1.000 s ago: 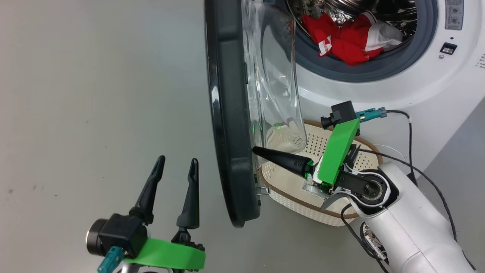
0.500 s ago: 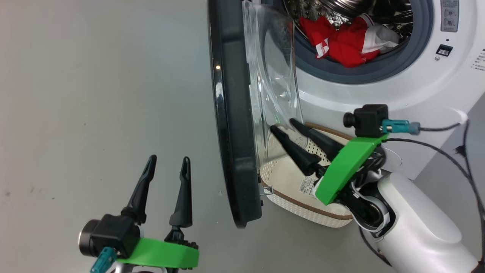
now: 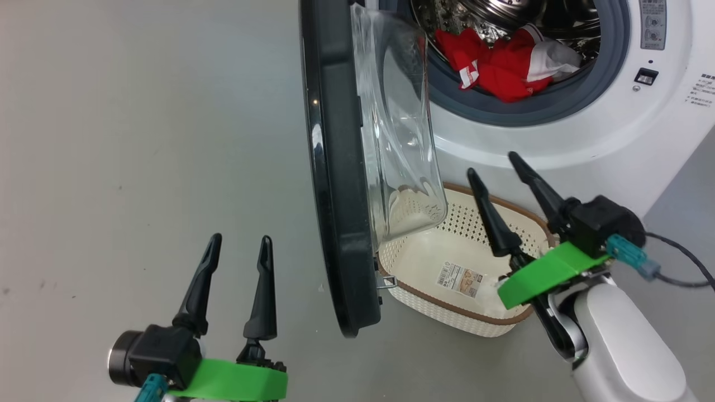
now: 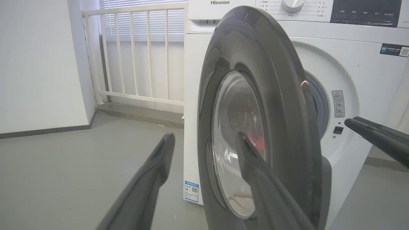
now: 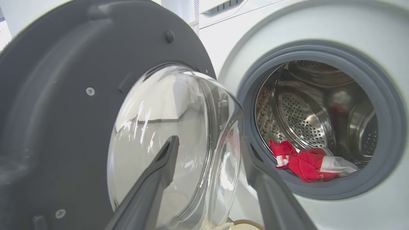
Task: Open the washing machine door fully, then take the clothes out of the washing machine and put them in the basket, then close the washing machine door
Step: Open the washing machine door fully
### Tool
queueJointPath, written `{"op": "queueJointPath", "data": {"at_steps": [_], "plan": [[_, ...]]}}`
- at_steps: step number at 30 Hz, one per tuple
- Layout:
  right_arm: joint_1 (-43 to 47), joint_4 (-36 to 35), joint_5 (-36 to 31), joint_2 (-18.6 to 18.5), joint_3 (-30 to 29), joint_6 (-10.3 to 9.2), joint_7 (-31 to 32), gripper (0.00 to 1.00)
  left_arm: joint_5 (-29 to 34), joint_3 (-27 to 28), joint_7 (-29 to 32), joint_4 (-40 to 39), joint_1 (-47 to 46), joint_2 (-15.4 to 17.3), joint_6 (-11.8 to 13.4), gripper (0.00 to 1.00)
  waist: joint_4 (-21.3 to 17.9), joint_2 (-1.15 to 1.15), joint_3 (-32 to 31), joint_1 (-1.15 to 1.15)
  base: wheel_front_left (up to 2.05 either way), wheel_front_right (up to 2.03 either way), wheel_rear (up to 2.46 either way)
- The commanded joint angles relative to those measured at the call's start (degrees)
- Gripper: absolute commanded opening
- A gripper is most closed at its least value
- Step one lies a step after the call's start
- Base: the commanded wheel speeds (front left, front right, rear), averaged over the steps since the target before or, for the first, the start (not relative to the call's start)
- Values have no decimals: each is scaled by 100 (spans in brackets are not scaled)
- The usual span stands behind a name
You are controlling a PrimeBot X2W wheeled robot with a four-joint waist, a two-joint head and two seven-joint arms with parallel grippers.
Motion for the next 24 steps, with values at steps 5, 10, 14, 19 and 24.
{"op": "queueJointPath", "data": {"at_steps": [5, 10, 14, 19, 24], "plan": [[565, -497, -752, 251, -492, 36, -253, 100, 185, 305, -67, -281, 16, 56, 96, 100, 21, 0, -16, 0, 0, 0, 0], [993, -797, -1055, 277, -662, 36, -356, 100, 292, 369, -68, -371, 109, -7, 67, 100, -13, 0, 2, 0, 0, 0, 0], [1203, -984, -1123, 279, -712, 36, -387, 100, 385, 386, -69, -359, 178, -31, 16, 100, -67, 0, -3, 0, 0, 0, 0], [1446, -1080, -1010, 280, -686, 36, -401, 100, 412, 409, -69, -273, 258, -68, -26, 100, -102, 0, -61, 0, 0, 0, 0], [1548, -1110, -938, 280, -590, 36, -403, 100, 401, 458, -69, -190, 277, -94, -56, 100, -116, 0, -113, 0, 0, 0, 0]]}}
